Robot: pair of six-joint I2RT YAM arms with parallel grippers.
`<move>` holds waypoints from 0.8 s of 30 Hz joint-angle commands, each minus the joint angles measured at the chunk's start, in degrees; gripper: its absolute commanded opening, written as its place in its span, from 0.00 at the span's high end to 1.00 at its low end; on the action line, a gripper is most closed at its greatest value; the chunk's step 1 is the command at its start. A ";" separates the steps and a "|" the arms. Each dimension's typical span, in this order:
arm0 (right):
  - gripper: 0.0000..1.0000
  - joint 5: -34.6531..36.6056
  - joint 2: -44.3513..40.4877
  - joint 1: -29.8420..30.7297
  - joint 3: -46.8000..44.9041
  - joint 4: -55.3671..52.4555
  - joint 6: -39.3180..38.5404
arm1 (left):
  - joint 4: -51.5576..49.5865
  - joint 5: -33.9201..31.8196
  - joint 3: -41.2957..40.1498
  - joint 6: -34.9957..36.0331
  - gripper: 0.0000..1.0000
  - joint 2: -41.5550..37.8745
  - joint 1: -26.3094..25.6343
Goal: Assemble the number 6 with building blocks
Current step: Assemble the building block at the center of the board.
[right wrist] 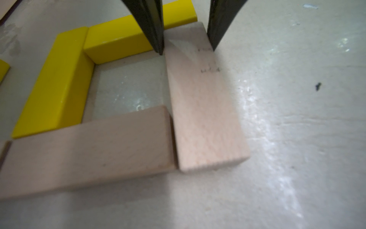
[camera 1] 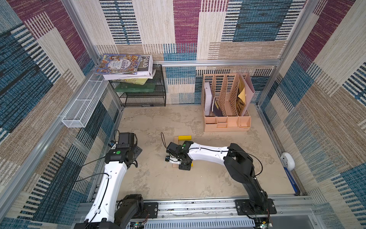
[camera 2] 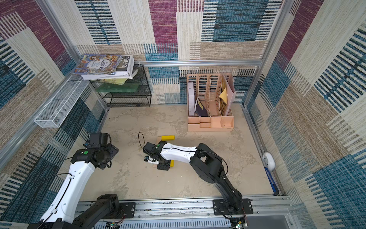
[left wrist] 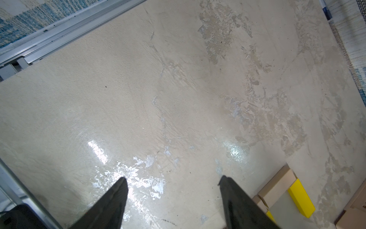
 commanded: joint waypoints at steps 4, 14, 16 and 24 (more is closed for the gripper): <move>0.63 0.34 -0.06 -0.07 0.17 -0.52 0.52 | 0.63 -0.01 0.08 0.60 0.23 0.05 -0.08; 0.63 0.86 -0.33 -0.12 -0.22 -0.74 0.61 | 0.55 0.10 -0.25 0.44 0.23 -0.31 -0.08; 0.63 0.96 -0.36 -0.10 -0.25 -0.82 0.67 | 0.58 0.16 -0.27 0.36 0.23 -0.30 -0.08; 0.58 1.67 -0.50 0.01 -0.47 -0.93 0.70 | 0.66 0.36 -0.59 0.36 0.22 -0.65 -0.04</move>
